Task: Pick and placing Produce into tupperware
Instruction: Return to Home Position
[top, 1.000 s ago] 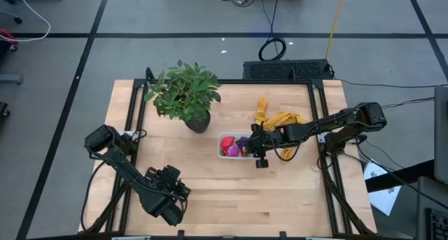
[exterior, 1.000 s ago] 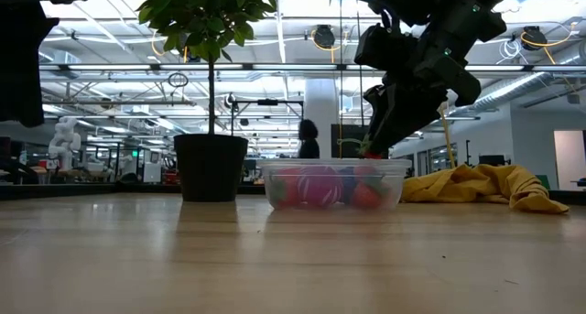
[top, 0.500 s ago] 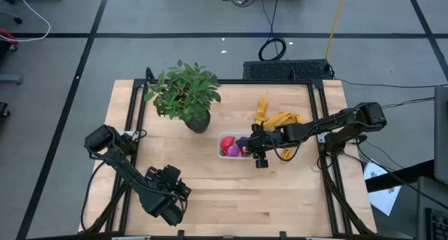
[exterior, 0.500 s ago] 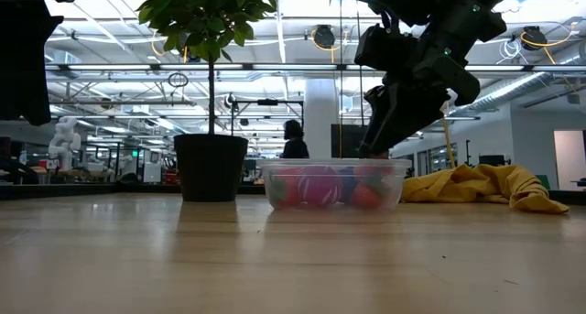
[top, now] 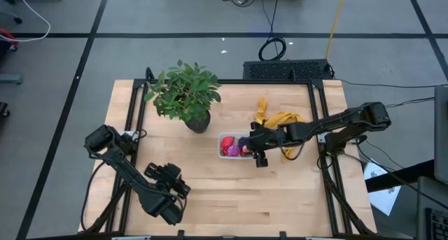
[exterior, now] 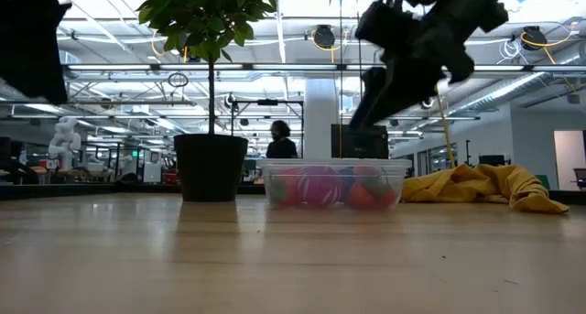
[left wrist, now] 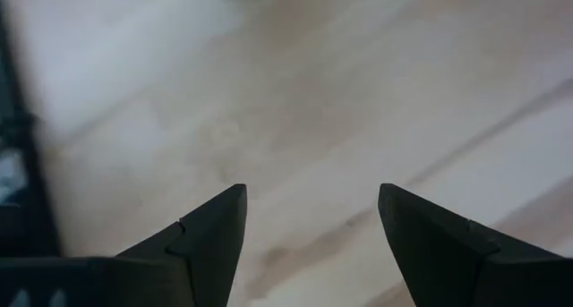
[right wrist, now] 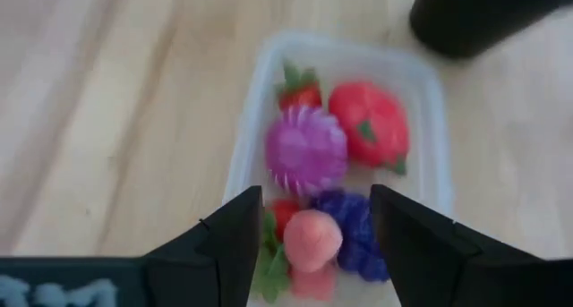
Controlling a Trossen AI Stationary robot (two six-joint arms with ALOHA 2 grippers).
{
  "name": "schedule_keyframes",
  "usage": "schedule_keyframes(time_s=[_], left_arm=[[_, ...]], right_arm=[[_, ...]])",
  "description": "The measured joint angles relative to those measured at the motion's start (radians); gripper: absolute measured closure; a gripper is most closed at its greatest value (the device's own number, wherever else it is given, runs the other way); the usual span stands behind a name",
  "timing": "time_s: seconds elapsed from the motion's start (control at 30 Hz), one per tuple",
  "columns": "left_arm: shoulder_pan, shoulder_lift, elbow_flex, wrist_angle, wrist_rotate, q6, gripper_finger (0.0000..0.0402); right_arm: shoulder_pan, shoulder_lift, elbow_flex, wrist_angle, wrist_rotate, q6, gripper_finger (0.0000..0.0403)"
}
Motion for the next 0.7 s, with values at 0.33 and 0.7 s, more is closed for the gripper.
schedule_keyframes(time_s=[0.33, 0.7], left_arm=[[-0.107, -0.071, 0.148, -0.141, -0.252, 0.022, 0.0144], [-0.347, -0.256, 0.113, -0.145, -0.585, 0.105, 0.0144]], right_arm=[[0.083, -0.224, 0.000, 0.011, 0.000, 0.003, 0.0206], [0.234, -0.571, 0.000, -0.107, -0.001, 0.139, 0.0206]])
